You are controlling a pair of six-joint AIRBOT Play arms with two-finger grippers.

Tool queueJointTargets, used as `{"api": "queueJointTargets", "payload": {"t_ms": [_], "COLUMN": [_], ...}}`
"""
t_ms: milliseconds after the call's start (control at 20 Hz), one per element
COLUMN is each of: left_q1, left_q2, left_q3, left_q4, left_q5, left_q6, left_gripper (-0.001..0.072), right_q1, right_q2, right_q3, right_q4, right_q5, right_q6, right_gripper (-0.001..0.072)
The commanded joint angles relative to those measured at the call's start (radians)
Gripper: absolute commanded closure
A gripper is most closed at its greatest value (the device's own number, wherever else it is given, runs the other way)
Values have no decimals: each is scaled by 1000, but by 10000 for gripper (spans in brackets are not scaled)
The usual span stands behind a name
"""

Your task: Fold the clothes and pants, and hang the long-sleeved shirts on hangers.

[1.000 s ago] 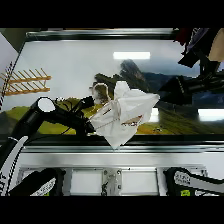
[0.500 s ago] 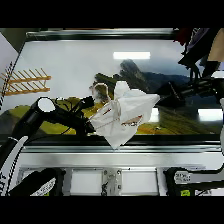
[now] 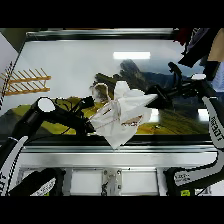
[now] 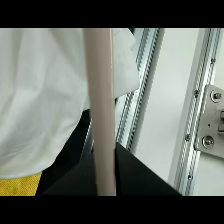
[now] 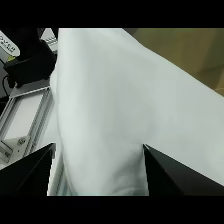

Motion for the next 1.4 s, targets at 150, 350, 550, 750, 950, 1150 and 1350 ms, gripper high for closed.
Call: {"api": "queueJointTargets", "payload": {"t_ms": [150, 350, 550, 750, 950, 1150, 1350], "left_q1": [1, 1, 1, 1, 1, 1, 1], "left_q2": [0, 0, 0, 0, 0, 0, 0], "left_q3": [1, 1, 1, 1, 1, 1, 1], "left_q4": [0, 0, 0, 0, 0, 0, 0], "left_q5": [0, 0, 1, 0, 0, 0, 0], "left_q6": [0, 0, 0, 0, 0, 0, 0], "left_gripper": [690, 690, 689, 689, 689, 689, 689], "right_q1": [31, 34, 55, 55, 43, 43, 43], "right_q2": [-15, -15, -15, -15, -15, -15, -15], "right_q3": [0, 0, 0, 0, 0, 0, 0], "right_q4": [16, 15, 15, 12, 9, 9, 8], "right_q5": [5, 5, 5, 5, 4, 4, 4], "right_q6": [0, 0, 0, 1, 19, 18, 19], "right_gripper": [100, 101, 100, 101, 100, 100, 105]}}
